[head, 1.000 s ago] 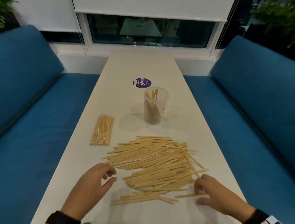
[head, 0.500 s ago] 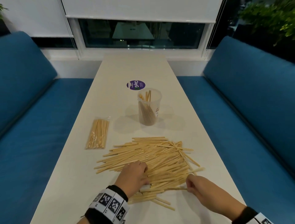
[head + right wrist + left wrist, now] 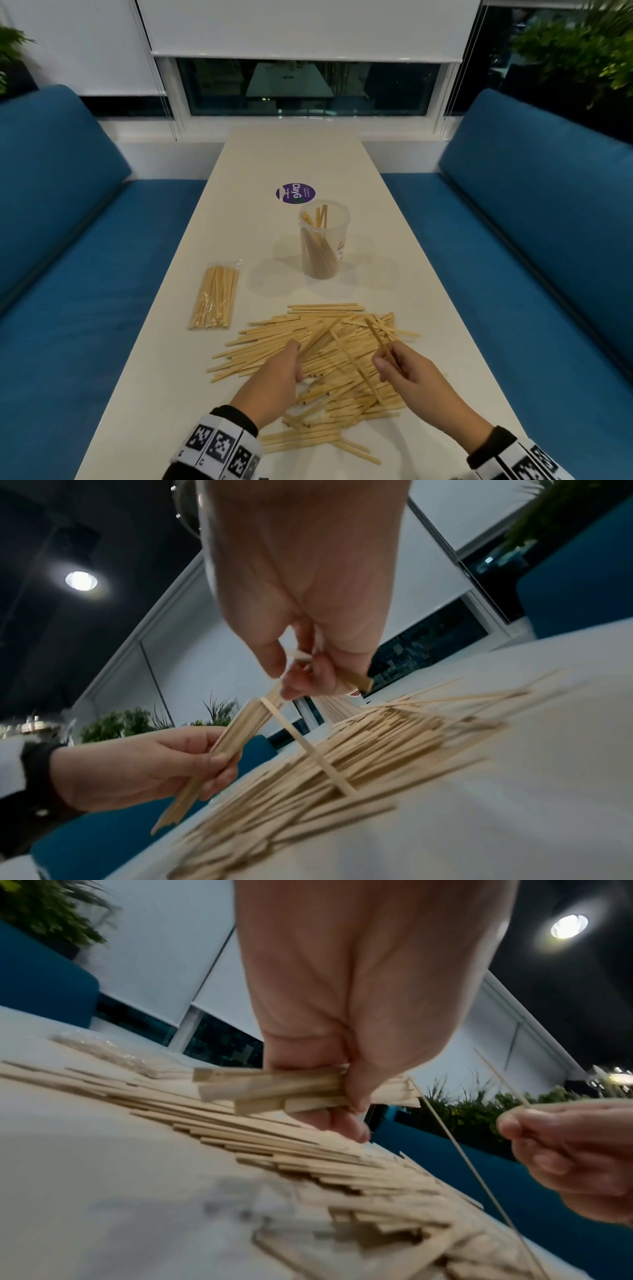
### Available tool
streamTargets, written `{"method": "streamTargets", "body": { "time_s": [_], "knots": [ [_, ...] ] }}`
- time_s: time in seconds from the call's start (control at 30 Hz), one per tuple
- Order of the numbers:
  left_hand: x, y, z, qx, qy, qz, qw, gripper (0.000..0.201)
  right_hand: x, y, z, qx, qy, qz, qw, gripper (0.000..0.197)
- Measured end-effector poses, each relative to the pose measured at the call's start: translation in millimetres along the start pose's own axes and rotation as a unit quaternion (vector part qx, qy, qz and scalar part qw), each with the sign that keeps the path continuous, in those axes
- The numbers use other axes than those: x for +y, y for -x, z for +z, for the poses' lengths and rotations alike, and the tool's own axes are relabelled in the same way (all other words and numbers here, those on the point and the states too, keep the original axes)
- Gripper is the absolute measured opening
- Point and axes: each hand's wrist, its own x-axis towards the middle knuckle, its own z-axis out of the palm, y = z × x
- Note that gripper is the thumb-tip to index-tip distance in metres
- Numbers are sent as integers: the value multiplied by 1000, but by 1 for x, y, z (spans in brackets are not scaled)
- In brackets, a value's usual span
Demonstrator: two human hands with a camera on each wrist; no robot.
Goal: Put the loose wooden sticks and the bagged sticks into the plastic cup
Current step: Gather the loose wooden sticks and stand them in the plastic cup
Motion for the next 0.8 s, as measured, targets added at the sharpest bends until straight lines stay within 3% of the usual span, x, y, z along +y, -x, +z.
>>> {"method": "streamTargets", "body": {
  "time_s": [0.1,0.2,0.33,0.5,0.67,0.8],
  "knots": [
    [5,3,-12,3,95,5,995,11,-3,-16,6,29,40,0,999,7],
    [4,5,-20,3,175,-10,985,17,-3,-30,19,-22,142,-4,990,23],
    [-1,12,-26,33,195,-46,979,21,1,-36,40,-94,240,-27,966,40],
    [-10,25,-28,48,164,-34,985,11,-3,-38,43,-97,291,-83,948,26],
    [-11,35,-25,-33,41,-26,998,18,-6,-38,39,-102,330,-100,933,24],
    [-8,36,-14,-91,29,-32,995,24,-15,-37,34,-76,295,-83,949,18]
  ]
}}
